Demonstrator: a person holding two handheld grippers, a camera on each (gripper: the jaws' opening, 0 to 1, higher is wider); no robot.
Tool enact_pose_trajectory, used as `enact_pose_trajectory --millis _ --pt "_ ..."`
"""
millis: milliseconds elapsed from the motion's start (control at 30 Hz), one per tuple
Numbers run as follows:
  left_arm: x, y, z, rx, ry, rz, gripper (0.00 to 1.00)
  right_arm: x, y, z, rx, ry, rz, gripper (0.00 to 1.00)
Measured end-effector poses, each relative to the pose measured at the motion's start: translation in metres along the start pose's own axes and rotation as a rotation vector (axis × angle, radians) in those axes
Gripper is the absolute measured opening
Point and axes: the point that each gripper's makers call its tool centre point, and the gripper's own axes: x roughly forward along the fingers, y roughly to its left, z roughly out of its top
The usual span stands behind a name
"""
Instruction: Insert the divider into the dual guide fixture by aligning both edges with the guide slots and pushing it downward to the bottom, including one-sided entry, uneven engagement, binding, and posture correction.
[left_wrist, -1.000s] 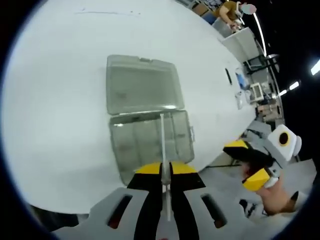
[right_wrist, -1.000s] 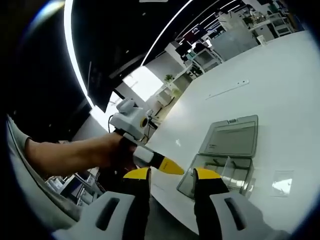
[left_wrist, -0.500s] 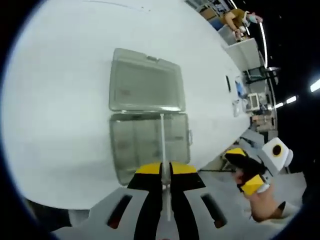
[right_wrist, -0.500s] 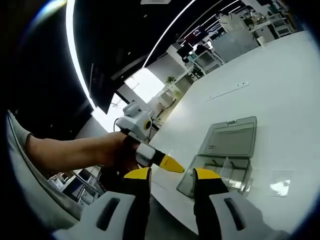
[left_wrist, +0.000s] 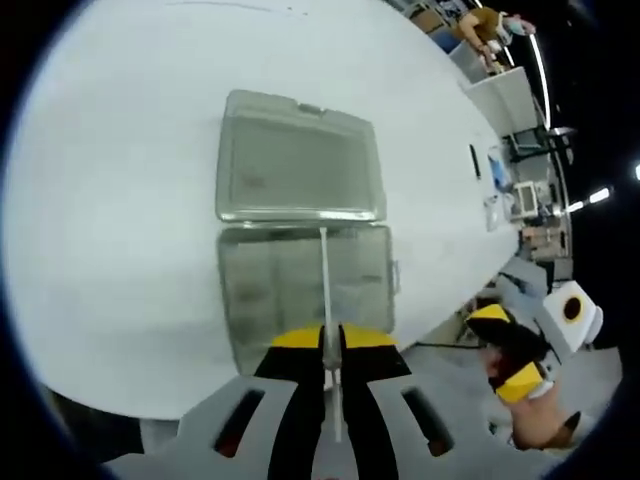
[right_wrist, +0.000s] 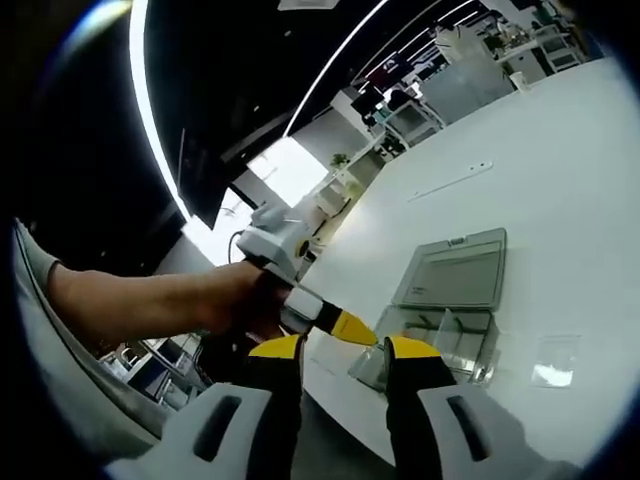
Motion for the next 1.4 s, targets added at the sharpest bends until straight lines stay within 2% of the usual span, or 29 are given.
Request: enact_pose_trajectory --millis 1000,1333,1400 --pt "0.02 0.019 -0.001 -0.025 0.017 0.087 0.01 -0.006 -0.008 -0.005 0.017 -0.009 -0.015 0.28" --pt "0.025 0.023 0.0 -0.03 0.02 0.096 0.01 -0.007 -0.011 -0.011 -0.08 0.025 -0.034 0.33" --pt "0.025 0.023 -0.001 -0.031 0.02 0.102 0.01 -0.007 -0.013 -0.014 -0.135 0.045 -0.047 0.34"
